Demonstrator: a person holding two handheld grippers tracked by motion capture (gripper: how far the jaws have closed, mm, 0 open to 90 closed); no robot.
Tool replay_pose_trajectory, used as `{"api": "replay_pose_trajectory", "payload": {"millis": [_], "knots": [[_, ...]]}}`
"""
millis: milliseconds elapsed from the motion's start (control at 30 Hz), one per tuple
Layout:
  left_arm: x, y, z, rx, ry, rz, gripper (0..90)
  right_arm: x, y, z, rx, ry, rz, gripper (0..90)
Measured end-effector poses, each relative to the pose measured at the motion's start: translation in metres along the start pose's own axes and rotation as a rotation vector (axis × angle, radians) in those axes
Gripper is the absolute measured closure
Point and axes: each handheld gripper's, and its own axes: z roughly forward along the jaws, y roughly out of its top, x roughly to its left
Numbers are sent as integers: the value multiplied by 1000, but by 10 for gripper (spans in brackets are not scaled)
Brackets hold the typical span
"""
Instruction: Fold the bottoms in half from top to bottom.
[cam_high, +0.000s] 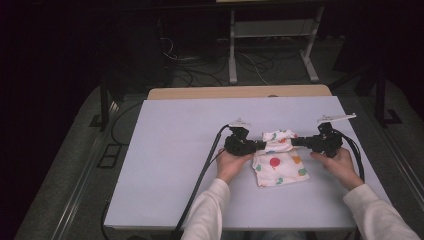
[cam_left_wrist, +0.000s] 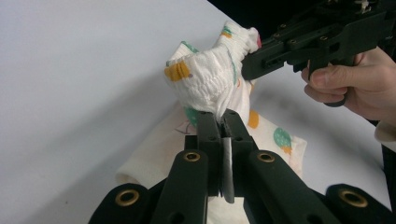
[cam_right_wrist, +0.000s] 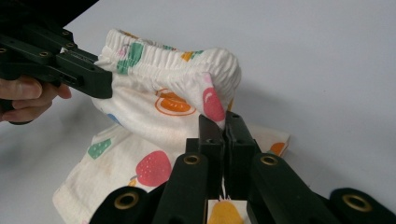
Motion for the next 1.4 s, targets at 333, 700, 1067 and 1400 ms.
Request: {"api": "replay_pose_trajectory", "payload": {"millis": [333,700,1067,1400], "knots": [[-3,-9,0,8,-27,10,875,4,-6,0,30,2,-2,861],[-6,-14,1,29,-39,28,875,9,-14,-2,56,0,-9,861],[-9,-25,3,73,-40,51,875,12,-24,-2,98,9,-12,860],[-14,-32,6,94,-50,71,875,11,-29,-1,124,0,-4,859]]}}
